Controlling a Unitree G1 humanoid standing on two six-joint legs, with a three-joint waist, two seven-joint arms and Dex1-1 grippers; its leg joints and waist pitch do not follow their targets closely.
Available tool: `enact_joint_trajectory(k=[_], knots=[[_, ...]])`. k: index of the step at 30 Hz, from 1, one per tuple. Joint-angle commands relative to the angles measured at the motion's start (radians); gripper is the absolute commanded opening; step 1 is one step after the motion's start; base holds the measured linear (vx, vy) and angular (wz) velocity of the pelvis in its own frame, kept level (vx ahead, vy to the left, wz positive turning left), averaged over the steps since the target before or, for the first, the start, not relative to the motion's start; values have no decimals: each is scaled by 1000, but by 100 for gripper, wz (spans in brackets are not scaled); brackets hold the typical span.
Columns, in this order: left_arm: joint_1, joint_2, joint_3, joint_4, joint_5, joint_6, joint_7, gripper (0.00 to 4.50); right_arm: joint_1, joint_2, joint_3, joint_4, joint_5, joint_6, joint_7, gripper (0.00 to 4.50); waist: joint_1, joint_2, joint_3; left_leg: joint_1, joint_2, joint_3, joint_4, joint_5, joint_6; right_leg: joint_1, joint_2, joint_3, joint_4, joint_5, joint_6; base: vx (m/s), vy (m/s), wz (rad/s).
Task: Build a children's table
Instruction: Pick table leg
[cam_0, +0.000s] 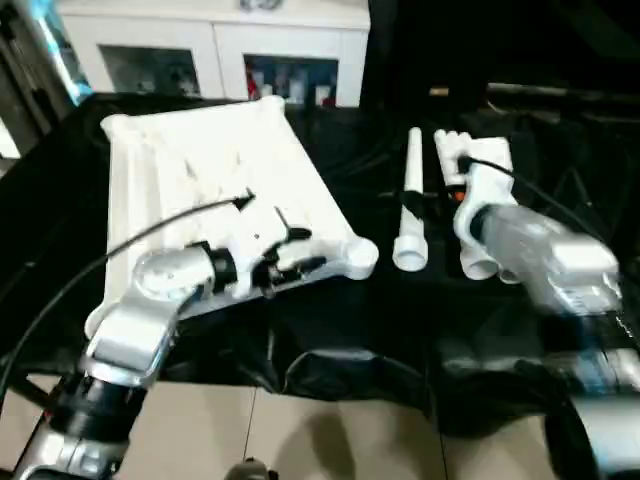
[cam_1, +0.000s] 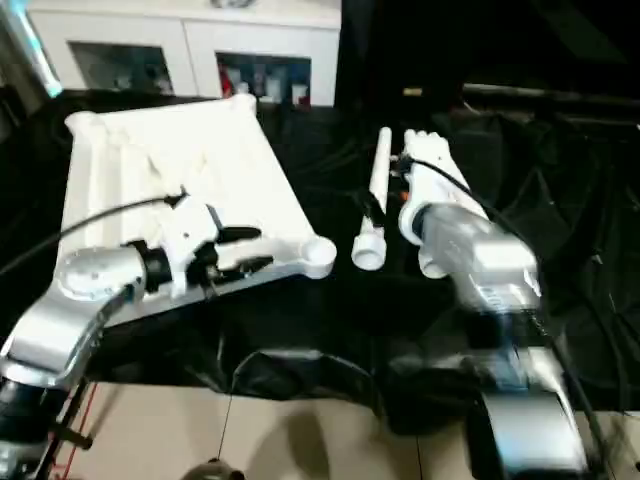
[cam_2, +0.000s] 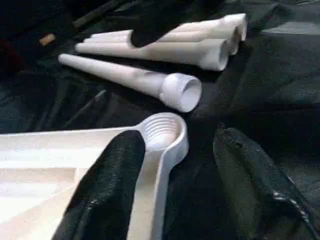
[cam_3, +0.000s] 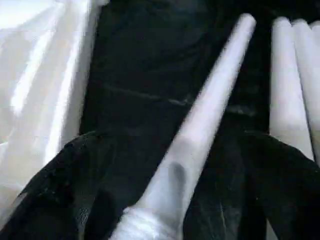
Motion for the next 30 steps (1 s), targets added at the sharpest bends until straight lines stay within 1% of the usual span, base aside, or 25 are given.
enact_joint_trajectory(k=[1,2,4,5,6,7,8,9,10,11,12,13,14,15,16,17,18,19,20,21,22,23,24,26,30], knots=[[10,6,-14,-28,-6,32,2,292,-63,2,-23,120,-12,-47,-16,450,-9,-7,-64,13,39,-9,-65,5,-12,44,-67,35,-60,216,-223,0,0,0],[11,9,-16,-34,-7,40,1,298,-92,4,-24,172,-14,-60,-15,450,-9,-3,-63,14,40,-9,-64,-4,-9,42,-67,34,-60,211,-230,0,0,0],[14,11,-16,-43,-8,50,2,302,-128,8,-28,236,-14,-77,-9,450,-11,-3,-64,13,41,-8,-63,4,0,44,-64,34,-58,229,-227,0,0,0],[17,10,-16,-50,-9,58,4,325,-159,12,-30,291,-20,-95,-2,450,-14,-4,-62,13,41,-8,-62,9,6,43,-63,33,-56,246,-229,0,0,0],[22,7,-20,-65,-8,73,9,335,-203,17,-24,368,-38,-112,3,450,-17,-9,-53,11,41,-6,-64,4,12,40,-62,33,-59,244,-232,0,0,0],[22,7,-20,-65,-8,73,9,338,-203,17,-24,368,-38,-112,3,450,-19,-7,-56,10,41,-7,-63,0,11,42,-64,32,-55,242,-241,0,0,0],[27,7,-25,-76,-9,81,9,342,-223,18,-16,407,-57,-117,-19,450,-22,-12,-50,11,42,-5,-65,-6,18,40,-63,33,-60,231,-242,0,0,0],[34,9,-31,-91,-10,94,11,355,-247,21,-11,458,-73,-119,-47,450,-26,-7,-56,11,43,-8,-63,17,21,42,-64,32,-54,254,-249,0,0,0],[34,10,-32,-92,-10,95,11,355,-248,21,-11,461,-74,-119,-49,450,-28,-10,-50,9,42,-6,-63,31,27,38,-61,32,-54,273,-249,0,0,0],[41,12,-36,-106,-13,106,12,370,-263,23,-17,497,-77,-129,-73,450,-30,-9,-51,8,42,-6,-61,36,29,38,-59,31,-51,285,-254,0,0,0],[53,17,-41,-128,-14,120,13,380,-281,27,-31,545,-74,-141,-107,450,-35,-16,-37,8,43,-3,-65,12,33,33,-60,32,-56,264,-254,0,0,0],[53,17,-42,-129,-14,121,13,380,-282,27,-32,548,-74,-142,-109,450,-36,-14,-38,8,44,-5,-65,4,31,34,-62,32,-53,255,-257,0,0,0],[57,19,-44,-136,-14,127,14,382,-289,29,-36,568,-73,-149,-119,450,-39,-15,-34,9,45,-4,-65,4,28,34,-60,32,-53,260,-258,0,0,0],[66,23,-46,-151,-16,138,13,395,-294,31,-42,587,-71,-147,-134,450,-41,-22,-25,6,45,-3,-68,4,31,32,-59,32,-55,261,-256,0,0,0],[75,28,-47,-169,-18,150,12,407,-302,34,-47,615,-70,-142,-141,450,-42,-23,-23,4,45,-4,-68,5,32,34,-60,32,-53,264,-257,0,0,0],[83,31,-48,-183,-20,158,12,416,-306,36,-51,632,-71,-139,-142,450,-44,-22,-24,5,45,-4,-68,1,33,35,-62,32,-52,262,-259,0,0,0],[90,35,-48,-200,-22,169,12,421,-310,42,-59,650,-68,-141,-136,450,-48,-25,-15,5,46,-3,-68,-1,36,33,-62,33,-54,258,-264,0,0,0],[95,40,-47,-214,-27,180,9,428,-313,47,-62,662,-66,-136,-124,450,-49,-25,-12,4,46,-3,-69,-3,39,33,-63,33,-54,259,-266,0,0,0],[101,49,-46,-239,-34,200,4,440,-315,58,-69,679,-63,-143,-94,450,-56,-28,-6,3,46,-3,-70,-6,49,33,-63,33,-54,240,-274,0,0,0],[102,51,-45,-244,-35,203,3,440,-316,60,-72,684,-62,-147,-89,450,-56,-28,-6,3,46,-3,-70,-6,49,33,-63,33,-54,240,-274,0,0,0],[104,53,-46,-253,-36,209,4,440,-319,63,-80,694,-55,-151,-81,450,-57,-27,-3,3,47,-3,-71,-5,53,33,-65,34,-57,231,-278,0,0,0],[105,55,-46,-259,-37,214,4,440,-320,67,-81,700,-50,-147,-59,450,-58,-30,-1,3,48,-3,-71,2,59,34,-66,35,-57,235,-282,0,0,0],[105,58,-45,-265,-37,217,3,440,-321,71,-83,704,-44,-146,-36,450,-58,-32,0,5,48,-1,-70,11,67,34,-65,35,-56,245,-288,0,0,0],[100,61,-45,-272,-38,225,3,440,-325,76,-90,710,-37,-156,-9,450,-58,-31,-1,7,50,-1,-69,24,77,35,-66,35,-54,256,-296,0,0,0],[98,68,-48,-291,-45,244,9,440,-334,78,-99,723,-48,-172,8,450,-55,-30,0,8,51,0,-67,66,92,34,-65,33,-50,290,-320,0,0,0]])
